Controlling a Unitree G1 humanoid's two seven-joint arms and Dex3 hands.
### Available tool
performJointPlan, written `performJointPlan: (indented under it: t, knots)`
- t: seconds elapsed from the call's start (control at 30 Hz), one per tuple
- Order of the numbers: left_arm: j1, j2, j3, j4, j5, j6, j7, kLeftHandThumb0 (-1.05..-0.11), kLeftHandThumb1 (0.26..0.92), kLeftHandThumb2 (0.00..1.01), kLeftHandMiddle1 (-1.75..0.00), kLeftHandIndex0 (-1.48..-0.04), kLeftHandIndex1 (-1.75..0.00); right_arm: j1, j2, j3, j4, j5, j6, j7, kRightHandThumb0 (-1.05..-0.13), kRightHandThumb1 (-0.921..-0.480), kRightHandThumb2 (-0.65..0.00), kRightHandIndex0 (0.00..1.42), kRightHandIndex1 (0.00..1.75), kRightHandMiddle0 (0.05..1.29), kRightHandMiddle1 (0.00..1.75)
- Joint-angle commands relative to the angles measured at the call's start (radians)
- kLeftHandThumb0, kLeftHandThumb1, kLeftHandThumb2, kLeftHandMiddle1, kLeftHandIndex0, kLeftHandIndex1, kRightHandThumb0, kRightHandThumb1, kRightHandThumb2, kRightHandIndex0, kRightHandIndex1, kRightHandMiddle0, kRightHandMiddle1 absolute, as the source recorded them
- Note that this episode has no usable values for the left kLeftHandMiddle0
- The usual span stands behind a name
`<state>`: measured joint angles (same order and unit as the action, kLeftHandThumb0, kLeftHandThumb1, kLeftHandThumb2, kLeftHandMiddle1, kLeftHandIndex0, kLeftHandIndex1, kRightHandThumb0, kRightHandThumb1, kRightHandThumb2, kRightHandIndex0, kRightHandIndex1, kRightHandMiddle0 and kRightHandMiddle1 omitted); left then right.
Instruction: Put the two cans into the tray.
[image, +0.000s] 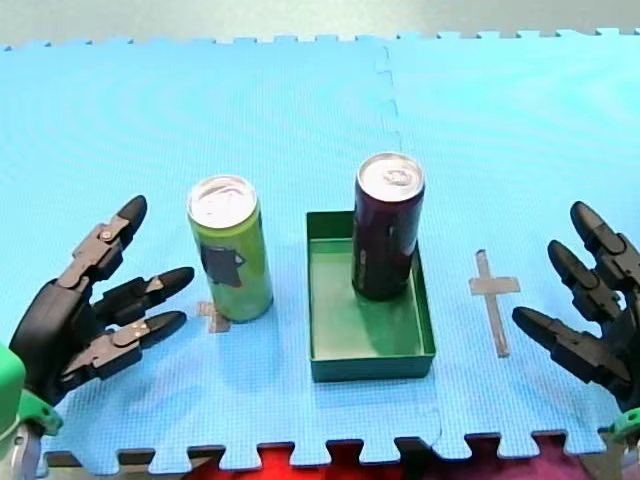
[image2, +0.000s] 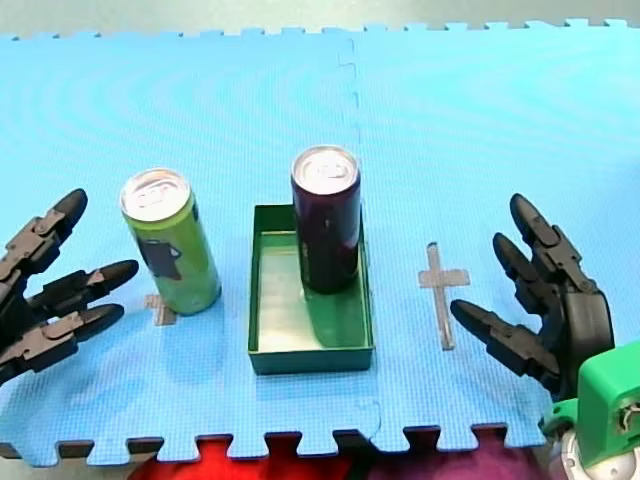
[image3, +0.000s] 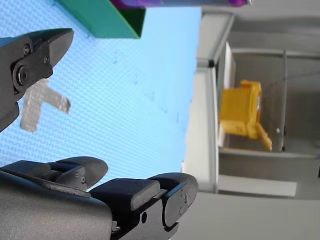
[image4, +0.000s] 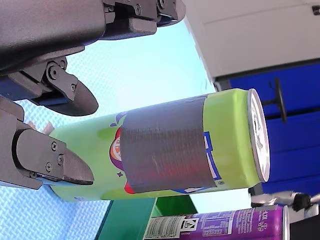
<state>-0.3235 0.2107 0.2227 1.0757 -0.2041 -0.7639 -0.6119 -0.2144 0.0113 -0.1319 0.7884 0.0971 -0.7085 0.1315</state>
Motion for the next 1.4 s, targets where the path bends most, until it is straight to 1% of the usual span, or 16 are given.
performJointPlan:
  t: [0.0, 0.17, 0.37, 0.53, 0.7, 0.83, 0.93, 1.03, 1.2, 1.27, 1.37]
  knots:
    - [-0.005, 0.005, 0.003, -0.005, -0.009, 0.011, -0.012, -1.048, 0.755, 0.00, 0.00, -0.06, 0.00, -0.001, -0.001, -0.001, -0.003, 0.001, 0.002, -0.004, -0.716, -0.683, 0.000, 0.43, 0.00, 0.37, 0.00]
    - [-0.003, 0.004, 0.011, -0.016, -0.029, 0.037, -0.050, -1.048, 0.721, 0.00, 0.00, -0.06, 0.00, -0.001, 0.001, -0.002, -0.001, 0.002, -0.002, -0.006, -0.715, -0.681, 0.000, 0.43, 0.00, 0.37, 0.00]
    - [0.004, 0.005, 0.012, -0.032, -0.034, 0.051, -0.061, -1.048, 0.695, 0.00, 0.00, -0.07, 0.00, -0.002, 0.001, -0.004, 0.002, 0.006, -0.004, -0.005, -0.714, -0.680, 0.000, 0.43, 0.00, 0.37, 0.00]
    - [0.013, 0.010, 0.007, -0.048, -0.029, 0.061, -0.062, -1.032, 0.672, 0.00, 0.00, -0.07, 0.00, 0.002, 0.002, -0.005, -0.002, 0.008, -0.004, -0.004, -0.715, -0.679, 0.000, 0.43, 0.00, 0.38, 0.00]
    - [0.017, 0.020, 0.000, -0.051, -0.028, 0.078, -0.086, -1.021, 0.664, 0.00, 0.00, -0.07, 0.00, -0.005, 0.004, -0.006, 0.009, 0.008, -0.003, -0.006, -0.717, -0.679, 0.000, 0.43, 0.00, 0.38, 0.00]
    - [0.018, 0.026, 0.001, -0.054, -0.030, 0.082, -0.111, -1.027, 0.664, 0.00, 0.00, -0.07, 0.00, -0.007, 0.004, -0.007, 0.009, 0.008, -0.003, -0.005, -0.719, -0.680, 0.000, 0.43, 0.00, 0.38, 0.00]
    - [0.018, 0.035, -0.004, -0.047, -0.020, 0.062, -0.126, -1.040, 0.666, 0.00, 0.00, -0.07, 0.00, -0.004, 0.004, -0.006, 0.002, 0.008, -0.002, -0.006, -0.719, -0.680, 0.000, 0.43, 0.00, 0.38, 0.00]
    - [0.016, 0.045, -0.008, -0.038, -0.013, 0.040, -0.139, -1.047, 0.671, 0.00, 0.00, -0.07, 0.00, 0.004, 0.005, -0.006, -0.006, 0.008, -0.003, -0.007, -0.719, -0.682, -0.001, 0.43, 0.00, 0.38, 0.00]
    - [0.016, 0.049, -0.004, -0.030, -0.015, 0.029, -0.142, -1.048, 0.680, 0.01, 0.00, -0.07, 0.00, 0.016, 0.007, -0.006, -0.018, 0.007, -0.003, -0.010, -0.723, -0.683, -0.001, 0.43, 0.00, 0.37, 0.00]
    - [0.017, 0.047, -0.002, -0.029, -0.013, 0.021, -0.132, -1.048, 0.684, 0.01, 0.00, -0.08, 0.00, 0.019, 0.007, -0.007, -0.021, 0.008, -0.003, -0.010, -0.725, -0.683, -0.001, 0.43, 0.00, 0.37, 0.00]
    - [0.021, 0.040, -0.004, -0.027, 0.013, -0.013, -0.062, -1.048, 0.691, 0.01, 0.00, -0.08, 0.00, 0.022, 0.006, -0.007, -0.023, 0.009, -0.001, -0.009, -0.729, -0.683, 0.000, 0.43, 0.00, 0.37, 0.00]
